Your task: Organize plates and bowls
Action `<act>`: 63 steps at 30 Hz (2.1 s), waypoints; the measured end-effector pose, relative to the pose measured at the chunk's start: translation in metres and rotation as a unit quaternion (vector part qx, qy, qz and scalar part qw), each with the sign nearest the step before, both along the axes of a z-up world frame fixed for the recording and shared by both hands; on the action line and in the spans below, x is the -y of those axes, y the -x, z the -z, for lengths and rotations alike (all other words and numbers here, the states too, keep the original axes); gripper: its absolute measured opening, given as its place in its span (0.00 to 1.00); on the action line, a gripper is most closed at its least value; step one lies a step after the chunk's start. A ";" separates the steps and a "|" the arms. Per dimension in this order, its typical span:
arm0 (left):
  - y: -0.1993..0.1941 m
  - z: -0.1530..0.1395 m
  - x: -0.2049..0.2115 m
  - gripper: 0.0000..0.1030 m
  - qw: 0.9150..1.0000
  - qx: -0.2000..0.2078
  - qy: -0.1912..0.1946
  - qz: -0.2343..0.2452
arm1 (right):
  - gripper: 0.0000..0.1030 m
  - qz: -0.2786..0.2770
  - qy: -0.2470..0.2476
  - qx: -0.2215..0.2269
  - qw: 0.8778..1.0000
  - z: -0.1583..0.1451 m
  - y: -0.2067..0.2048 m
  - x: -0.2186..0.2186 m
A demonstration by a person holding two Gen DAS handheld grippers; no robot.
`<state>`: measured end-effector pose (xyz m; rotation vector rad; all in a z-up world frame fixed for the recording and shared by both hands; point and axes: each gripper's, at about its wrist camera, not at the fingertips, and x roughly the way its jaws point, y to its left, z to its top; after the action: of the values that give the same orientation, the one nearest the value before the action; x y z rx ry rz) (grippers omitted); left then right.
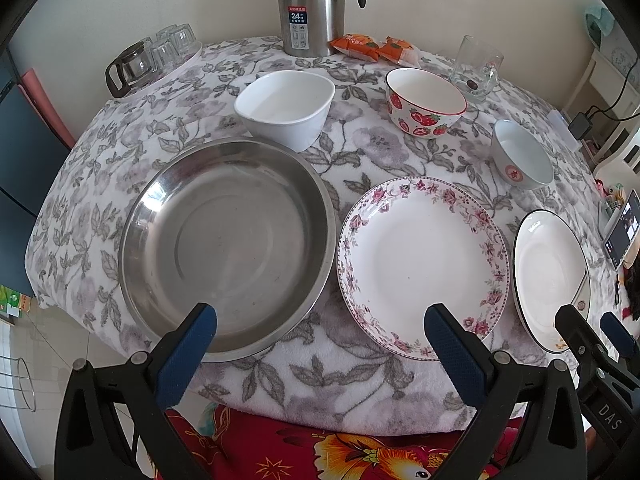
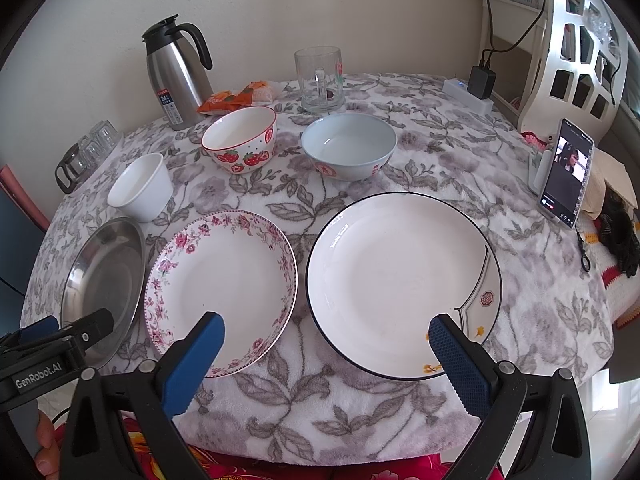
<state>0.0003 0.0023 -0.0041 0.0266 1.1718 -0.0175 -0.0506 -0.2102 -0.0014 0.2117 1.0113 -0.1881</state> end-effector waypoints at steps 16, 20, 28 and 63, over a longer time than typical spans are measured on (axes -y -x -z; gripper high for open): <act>0.000 0.000 0.000 1.00 1.000 -0.001 0.000 0.000 | 1.00 0.000 0.000 -0.001 1.000 0.000 0.000 0.000; 0.000 0.000 0.000 1.00 1.000 -0.001 0.000 0.000 | 1.00 0.000 0.000 -0.001 1.000 0.001 0.000 -0.001; 0.000 0.000 0.000 1.00 1.000 -0.001 0.000 0.000 | 1.00 0.000 0.000 -0.001 1.000 0.001 0.000 -0.001; -0.017 -0.020 -0.068 1.00 0.994 0.035 0.054 -0.092 | 1.00 -0.045 -0.029 0.005 0.999 0.004 -0.031 -0.037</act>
<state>0.0168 0.0701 0.0161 -0.1755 1.0978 0.0816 -0.0191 -0.1732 -0.0055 0.2199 1.0146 -0.0760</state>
